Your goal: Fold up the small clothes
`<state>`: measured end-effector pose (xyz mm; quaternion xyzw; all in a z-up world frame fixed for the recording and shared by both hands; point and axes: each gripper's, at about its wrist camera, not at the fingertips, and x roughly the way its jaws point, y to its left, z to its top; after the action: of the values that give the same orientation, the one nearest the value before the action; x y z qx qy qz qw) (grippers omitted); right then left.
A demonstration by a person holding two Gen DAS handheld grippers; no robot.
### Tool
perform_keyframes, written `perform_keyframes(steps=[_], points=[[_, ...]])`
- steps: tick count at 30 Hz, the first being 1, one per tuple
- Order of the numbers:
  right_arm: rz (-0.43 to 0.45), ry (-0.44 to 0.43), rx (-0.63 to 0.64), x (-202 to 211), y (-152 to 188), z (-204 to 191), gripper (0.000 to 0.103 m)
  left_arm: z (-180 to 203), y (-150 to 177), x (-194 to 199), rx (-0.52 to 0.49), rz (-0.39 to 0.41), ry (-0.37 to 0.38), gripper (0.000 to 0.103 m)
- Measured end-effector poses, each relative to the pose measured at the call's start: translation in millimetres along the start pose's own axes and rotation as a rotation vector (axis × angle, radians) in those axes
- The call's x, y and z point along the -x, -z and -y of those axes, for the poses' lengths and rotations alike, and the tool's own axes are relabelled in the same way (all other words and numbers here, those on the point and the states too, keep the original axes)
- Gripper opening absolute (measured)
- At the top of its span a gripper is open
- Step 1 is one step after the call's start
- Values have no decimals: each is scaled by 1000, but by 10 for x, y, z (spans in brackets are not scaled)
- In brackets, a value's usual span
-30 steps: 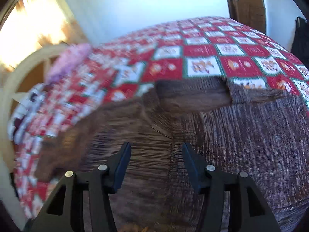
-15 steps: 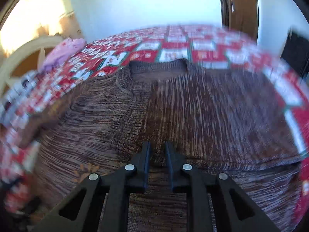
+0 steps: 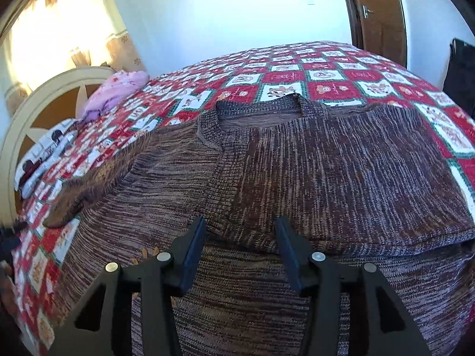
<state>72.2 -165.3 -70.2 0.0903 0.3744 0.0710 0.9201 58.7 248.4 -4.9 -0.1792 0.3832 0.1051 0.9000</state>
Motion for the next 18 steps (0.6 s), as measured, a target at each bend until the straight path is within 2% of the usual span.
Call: perform_keyframes(steps=[2, 7, 9, 13, 17, 18], points=[[-3, 13, 23, -9, 1, -44, 57, -157, -108, -105, 60, -15, 51, 85], [-5, 30, 50, -15, 14, -83, 58, -279, -176, -477, 137, -102, 55, 50], [-3, 22, 43, -13, 13, -77, 58, -281, -141, -618, 180, -139, 83, 50], [1, 3, 27, -9, 15, -45, 59, -167, -127, -686, 169, -117, 102, 50], [1, 5, 28, -12, 14, -41, 59, -180, -175, -776, 206, -99, 135, 50], [2, 5, 28, -12, 14, -35, 59, -181, -184, -781, 204, -93, 142, 46]])
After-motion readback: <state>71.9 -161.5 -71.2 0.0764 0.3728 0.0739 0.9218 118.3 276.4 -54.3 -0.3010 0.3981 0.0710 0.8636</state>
